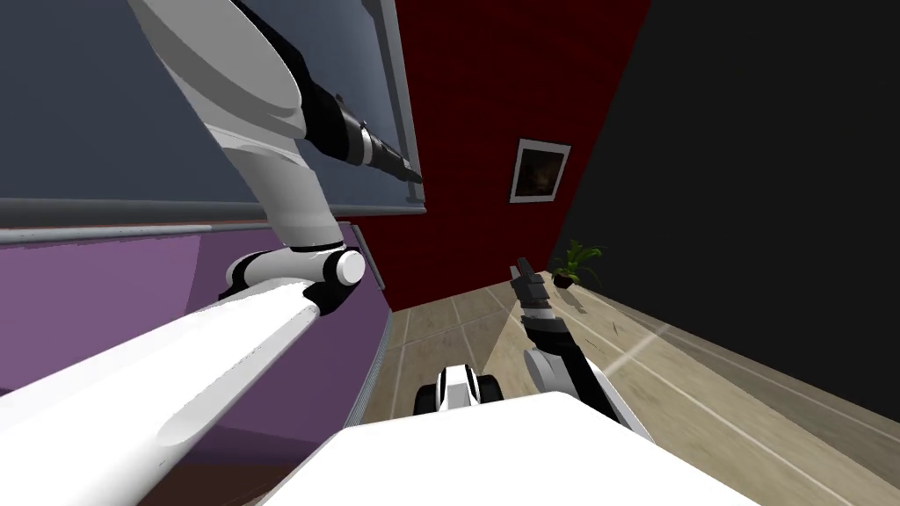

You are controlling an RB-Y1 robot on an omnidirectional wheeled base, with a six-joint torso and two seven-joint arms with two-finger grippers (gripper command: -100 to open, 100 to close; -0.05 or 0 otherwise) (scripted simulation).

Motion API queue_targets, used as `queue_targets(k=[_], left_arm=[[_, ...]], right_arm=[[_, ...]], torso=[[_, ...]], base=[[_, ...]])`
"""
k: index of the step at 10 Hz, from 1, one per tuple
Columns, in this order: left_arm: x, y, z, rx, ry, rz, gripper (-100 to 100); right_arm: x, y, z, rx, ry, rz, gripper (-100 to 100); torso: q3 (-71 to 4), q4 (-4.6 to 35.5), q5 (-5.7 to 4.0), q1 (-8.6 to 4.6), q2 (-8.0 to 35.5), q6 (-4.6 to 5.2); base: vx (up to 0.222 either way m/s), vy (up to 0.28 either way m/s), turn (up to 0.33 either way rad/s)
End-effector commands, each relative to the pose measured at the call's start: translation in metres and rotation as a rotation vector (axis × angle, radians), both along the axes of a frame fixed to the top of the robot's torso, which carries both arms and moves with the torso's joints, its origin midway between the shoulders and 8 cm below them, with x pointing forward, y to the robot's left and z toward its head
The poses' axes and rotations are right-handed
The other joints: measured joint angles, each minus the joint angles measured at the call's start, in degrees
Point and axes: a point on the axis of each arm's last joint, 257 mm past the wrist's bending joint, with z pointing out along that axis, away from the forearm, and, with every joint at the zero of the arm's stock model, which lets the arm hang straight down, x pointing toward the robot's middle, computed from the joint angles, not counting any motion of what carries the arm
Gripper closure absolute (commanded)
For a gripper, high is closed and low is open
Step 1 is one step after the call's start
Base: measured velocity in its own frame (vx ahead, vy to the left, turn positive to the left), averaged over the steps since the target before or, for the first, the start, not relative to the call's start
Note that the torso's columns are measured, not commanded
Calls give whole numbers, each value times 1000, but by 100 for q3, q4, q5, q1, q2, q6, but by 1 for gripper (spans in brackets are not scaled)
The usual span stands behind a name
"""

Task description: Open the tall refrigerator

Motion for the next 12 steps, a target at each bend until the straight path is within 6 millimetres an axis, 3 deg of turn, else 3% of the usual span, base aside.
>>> queue_targets(k=[1,8,9,10,12], left_arm=[[-19,1,13,-3,2,3,-100],[-89,5,47,0,1,3,-100],[-81,5,42,-1,1,2,-100],[-82,6,42,-1,5,4,0],[-81,6,42,-1,6,5,0]], right_arm=[[0,0,0,0,0,0,0],[0,0,0,0,0,0,0],[0,0,0,0,0,0,0],[0,0,0,0,0,0,0],[0,0,0,0,0,0,0]], torso=[[-39,-31,8,19,-51,7],[28,0,-11,-24,47,20],[29,1,-13,-28,49,21],[26,-4,-13,-24,48,23],[17,-7,-9,-18,32,21]], base=[[123,-2,12],[106,-6,7],[35,-8,8],[7,0,3],[0,0,0]])
